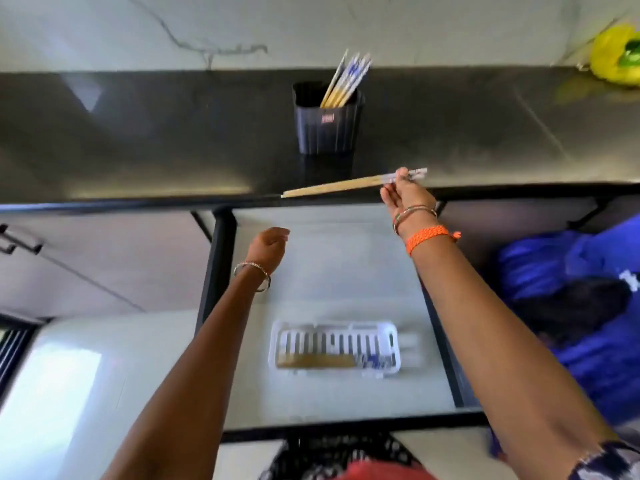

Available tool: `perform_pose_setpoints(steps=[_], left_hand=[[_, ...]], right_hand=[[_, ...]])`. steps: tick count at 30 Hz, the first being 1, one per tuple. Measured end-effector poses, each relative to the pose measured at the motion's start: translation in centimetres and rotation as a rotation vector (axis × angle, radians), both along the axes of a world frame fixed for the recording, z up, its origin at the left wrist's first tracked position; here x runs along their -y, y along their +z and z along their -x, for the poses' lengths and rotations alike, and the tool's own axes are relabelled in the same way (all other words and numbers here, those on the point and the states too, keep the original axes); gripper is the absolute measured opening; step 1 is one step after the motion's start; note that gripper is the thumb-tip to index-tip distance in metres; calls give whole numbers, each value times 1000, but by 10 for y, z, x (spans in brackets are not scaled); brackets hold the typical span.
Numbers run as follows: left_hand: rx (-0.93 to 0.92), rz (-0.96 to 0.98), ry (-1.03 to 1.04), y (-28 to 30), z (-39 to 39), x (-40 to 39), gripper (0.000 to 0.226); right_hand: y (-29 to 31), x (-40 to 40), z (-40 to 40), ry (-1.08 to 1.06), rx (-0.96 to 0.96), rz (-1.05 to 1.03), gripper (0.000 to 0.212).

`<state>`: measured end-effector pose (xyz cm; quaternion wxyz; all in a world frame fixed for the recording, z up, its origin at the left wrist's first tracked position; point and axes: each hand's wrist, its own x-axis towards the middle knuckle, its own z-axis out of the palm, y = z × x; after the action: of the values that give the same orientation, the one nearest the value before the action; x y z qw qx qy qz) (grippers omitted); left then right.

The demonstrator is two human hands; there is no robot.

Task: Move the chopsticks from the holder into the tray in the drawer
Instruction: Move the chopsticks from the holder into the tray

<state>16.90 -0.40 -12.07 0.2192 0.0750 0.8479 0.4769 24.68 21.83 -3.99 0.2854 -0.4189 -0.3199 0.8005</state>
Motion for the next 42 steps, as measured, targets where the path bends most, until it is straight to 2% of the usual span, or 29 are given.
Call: perform_pose_setpoints(steps=[3, 8, 10, 12, 14, 18, 19, 24, 27, 28, 30, 32, 33, 35, 37, 39, 42], left_hand=[[184, 162, 7, -41, -25, 29, 26], [355, 270, -86, -86, -64, 55, 38], [387, 239, -23, -94, -73, 60, 41], [418, 108, 92, -98, -77, 63, 38], [372, 40, 182, -96, -81, 64, 35], [159, 166, 266, -96, -85, 66, 31], [165, 192, 261, -96, -86, 69, 29], [371, 234, 182, -113, -100, 85, 33], [497, 195, 205, -119, -110, 93, 14], [533, 173, 216, -119, -110, 93, 18], [517, 244, 87, -120, -110, 94, 35], [620, 66, 262, -114, -113, 89, 23], [552, 77, 263, -113, -116, 88, 23], [588, 109, 290, -115, -117, 84, 36], [608, 80, 281, -115, -119, 84, 38], [623, 49, 297, -113, -119, 85, 37], [648, 14, 298, -117, -118, 85, 35]], right_hand=[[-72, 26, -43, -5, 56, 174, 29], [-145, 61, -103, 119, 325, 324, 17], [-149, 70, -116, 169, 380, 366, 22], [-151, 74, -124, 172, 431, 382, 27], [-153, 77, -131, 160, 478, 360, 26], [-161, 83, -140, 132, 535, 327, 22], [-162, 85, -141, 163, 532, 333, 22], [-167, 101, -133, 230, 486, 315, 8], [-176, 109, -126, 146, 470, 245, 33], [-181, 109, -126, 124, 489, 247, 36], [-184, 109, -128, 95, 541, 274, 33], [-186, 110, -131, 98, 570, 320, 36], [-183, 111, -132, 105, 594, 340, 38], [-179, 111, -135, 117, 611, 381, 40], [-173, 108, -138, 212, 558, 418, 41], [-171, 106, -139, 270, 575, 432, 30], [-166, 101, -138, 317, 703, 424, 12]])
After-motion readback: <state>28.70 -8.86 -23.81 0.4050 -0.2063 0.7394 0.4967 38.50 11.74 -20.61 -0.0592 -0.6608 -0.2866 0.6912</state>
